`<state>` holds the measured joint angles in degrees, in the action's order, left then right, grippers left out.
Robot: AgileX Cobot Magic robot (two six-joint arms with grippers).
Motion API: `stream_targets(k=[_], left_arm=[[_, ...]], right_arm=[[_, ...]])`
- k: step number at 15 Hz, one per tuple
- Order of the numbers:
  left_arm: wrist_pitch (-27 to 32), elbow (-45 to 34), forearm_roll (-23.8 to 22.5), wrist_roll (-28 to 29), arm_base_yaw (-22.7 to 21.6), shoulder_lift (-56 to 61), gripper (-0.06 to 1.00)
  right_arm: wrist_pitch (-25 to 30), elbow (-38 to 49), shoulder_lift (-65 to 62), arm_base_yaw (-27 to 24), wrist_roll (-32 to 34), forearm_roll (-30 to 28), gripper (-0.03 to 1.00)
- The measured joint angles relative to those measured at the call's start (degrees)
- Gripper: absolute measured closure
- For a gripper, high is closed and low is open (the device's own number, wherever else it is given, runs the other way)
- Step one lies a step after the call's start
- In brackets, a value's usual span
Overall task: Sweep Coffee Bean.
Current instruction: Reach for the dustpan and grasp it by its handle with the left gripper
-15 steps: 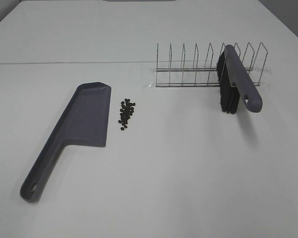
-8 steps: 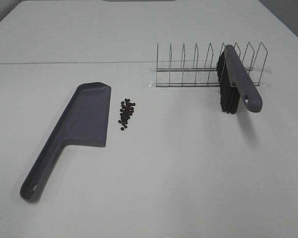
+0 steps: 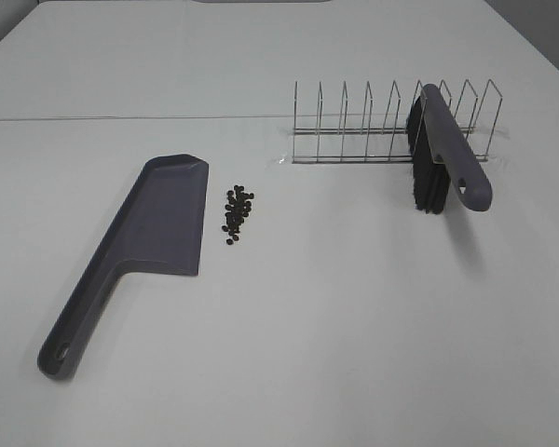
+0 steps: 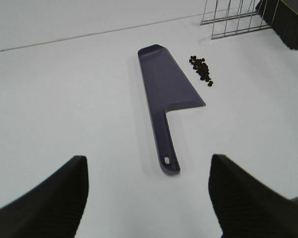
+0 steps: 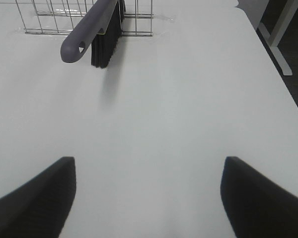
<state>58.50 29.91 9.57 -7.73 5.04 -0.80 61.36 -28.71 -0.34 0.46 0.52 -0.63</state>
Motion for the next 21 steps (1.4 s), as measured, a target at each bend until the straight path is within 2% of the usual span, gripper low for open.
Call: stream_targets(k=[2,5,9,12,15,17,20,21], left_arm=[[-7.10,0.97,0.06,1.66,0.00,-8.25,0.28],[-12.03,2.52,0.92,2.64,0.00,-20.51,0.28],[-13.29,8.14,4.01,2.86,0.00,-41.02,0.28],[-11.40,16.62,6.36,3.15,0.00,-63.54,0.28],[-10.43,20.68,6.88,3.27,0.00,-73.80,0.28],[-10.49,21.89,6.76,4.30,0.80,-80.04,0.28],[-10.77,21.89,5.04,5.33,4.58,-87.03,0.28],[-11.75,21.94,2.23,7.73,6.65,-89.61,0.28]], right_arm=[[0.00,0.00,0.00,0.00,0.00,0.00,0.21],[0.00,0.00,0.00,0.00,0.00,0.00,0.21],[0.00,0.00,0.00,0.00,0.00,0.00,0.21],[0.00,0.00,0.00,0.00,0.00,0.00,0.21],[0.00,0.00,0.00,0.00,0.00,0.00,0.21],[0.00,0.00,0.00,0.00,0.00,0.00,0.21],[0.00,0.00,0.00,0.00,0.00,0.00,0.21],[0.00,0.00,0.00,0.00,0.00,0.00,0.21]])
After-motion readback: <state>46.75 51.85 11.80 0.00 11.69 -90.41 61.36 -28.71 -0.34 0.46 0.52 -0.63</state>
